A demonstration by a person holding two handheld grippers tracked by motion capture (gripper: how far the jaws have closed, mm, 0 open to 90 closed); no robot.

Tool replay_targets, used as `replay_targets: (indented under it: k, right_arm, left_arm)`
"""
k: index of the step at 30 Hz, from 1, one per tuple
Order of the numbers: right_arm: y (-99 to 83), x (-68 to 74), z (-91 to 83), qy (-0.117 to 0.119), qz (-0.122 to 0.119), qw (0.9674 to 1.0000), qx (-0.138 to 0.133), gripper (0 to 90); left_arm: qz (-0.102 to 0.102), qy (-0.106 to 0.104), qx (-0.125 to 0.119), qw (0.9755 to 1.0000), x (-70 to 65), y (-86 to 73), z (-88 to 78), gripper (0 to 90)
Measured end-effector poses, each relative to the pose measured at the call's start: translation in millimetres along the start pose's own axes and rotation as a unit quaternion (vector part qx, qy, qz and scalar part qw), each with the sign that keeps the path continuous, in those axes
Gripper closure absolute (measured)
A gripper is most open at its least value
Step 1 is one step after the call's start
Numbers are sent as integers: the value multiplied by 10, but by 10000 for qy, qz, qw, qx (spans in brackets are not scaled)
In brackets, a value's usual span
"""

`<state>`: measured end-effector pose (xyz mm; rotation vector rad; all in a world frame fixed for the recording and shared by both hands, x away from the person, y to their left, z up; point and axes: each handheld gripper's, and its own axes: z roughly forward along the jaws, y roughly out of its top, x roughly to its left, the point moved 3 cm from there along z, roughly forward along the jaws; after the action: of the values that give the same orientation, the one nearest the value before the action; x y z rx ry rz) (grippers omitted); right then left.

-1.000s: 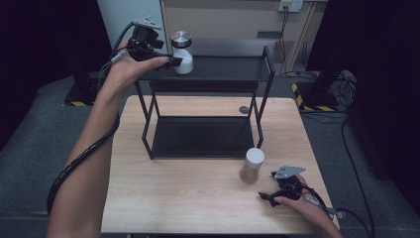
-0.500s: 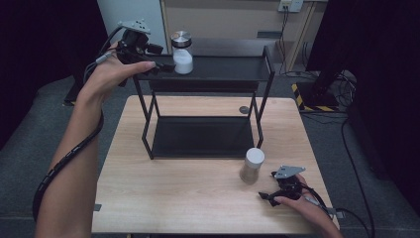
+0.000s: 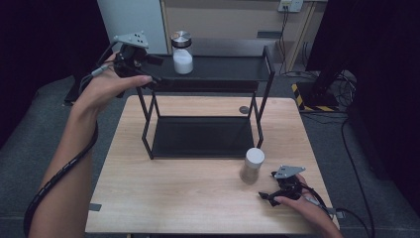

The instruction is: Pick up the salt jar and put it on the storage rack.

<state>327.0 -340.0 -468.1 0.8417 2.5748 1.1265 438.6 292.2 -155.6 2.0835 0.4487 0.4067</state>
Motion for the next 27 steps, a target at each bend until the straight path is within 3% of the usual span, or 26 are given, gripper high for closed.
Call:
replay_targets:
  k: [16,24,27]
  right_arm:
    - [3,10,3,-19,-23,10000,10,17]
    - [6,18,3,-36,-33,10000,21,17]
    - [8,24,5,-48,-48,10000,28,17]
  left_arm:
    - [241,-458,262,9983,-657,-636,380,94]
    - [231,-649,550,9961,-986,-1080,746,81]
    - [279,-779,681,9942,-1120,-1282,951,81]
